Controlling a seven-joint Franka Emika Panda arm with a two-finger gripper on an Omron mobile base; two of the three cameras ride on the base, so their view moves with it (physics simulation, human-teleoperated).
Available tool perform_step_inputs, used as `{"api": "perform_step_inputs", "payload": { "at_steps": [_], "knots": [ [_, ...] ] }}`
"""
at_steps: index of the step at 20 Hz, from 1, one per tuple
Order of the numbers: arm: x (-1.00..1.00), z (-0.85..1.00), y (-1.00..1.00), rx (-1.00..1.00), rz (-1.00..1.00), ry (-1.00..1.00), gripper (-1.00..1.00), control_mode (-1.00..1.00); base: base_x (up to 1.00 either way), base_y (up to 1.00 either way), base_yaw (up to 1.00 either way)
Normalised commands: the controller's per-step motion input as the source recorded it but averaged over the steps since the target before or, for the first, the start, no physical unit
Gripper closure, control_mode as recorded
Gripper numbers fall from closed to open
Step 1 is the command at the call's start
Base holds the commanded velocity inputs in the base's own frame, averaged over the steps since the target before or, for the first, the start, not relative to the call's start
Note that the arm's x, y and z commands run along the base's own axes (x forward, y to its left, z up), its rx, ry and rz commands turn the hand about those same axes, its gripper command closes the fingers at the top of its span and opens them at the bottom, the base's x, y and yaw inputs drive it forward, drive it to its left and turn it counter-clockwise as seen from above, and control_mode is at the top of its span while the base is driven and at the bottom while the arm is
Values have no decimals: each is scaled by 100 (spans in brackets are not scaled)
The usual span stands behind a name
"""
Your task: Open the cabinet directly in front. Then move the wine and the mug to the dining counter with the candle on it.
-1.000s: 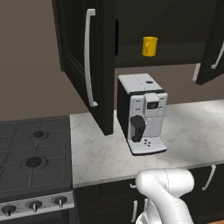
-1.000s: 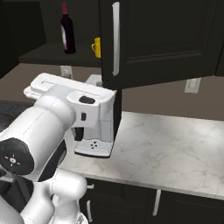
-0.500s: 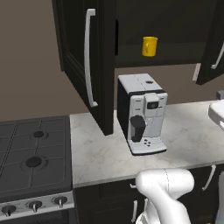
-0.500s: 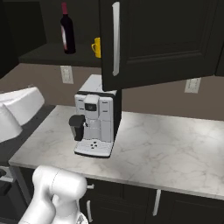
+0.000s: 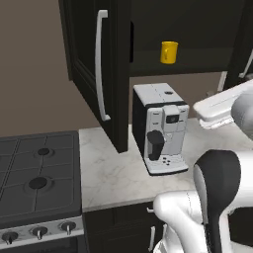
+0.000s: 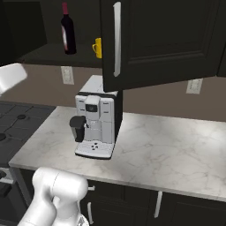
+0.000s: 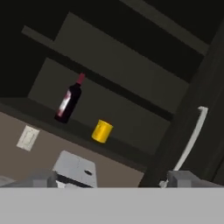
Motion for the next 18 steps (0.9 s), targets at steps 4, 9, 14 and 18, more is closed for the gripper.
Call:
{"api": "perform_step_inputs", "payload": {
  "at_steps": [4,9,14,18],
  "knots": [
    [99,0,0,0,-10,21,-100,-100,0,0,0],
    [97,0,-8,0,-15,20,-100,-100,0,0,0],
    [82,0,-39,0,-27,17,-100,-100,0,0,0],
    [76,-8,-56,0,-25,6,-100,-100,0,0,0]
  ]
}}
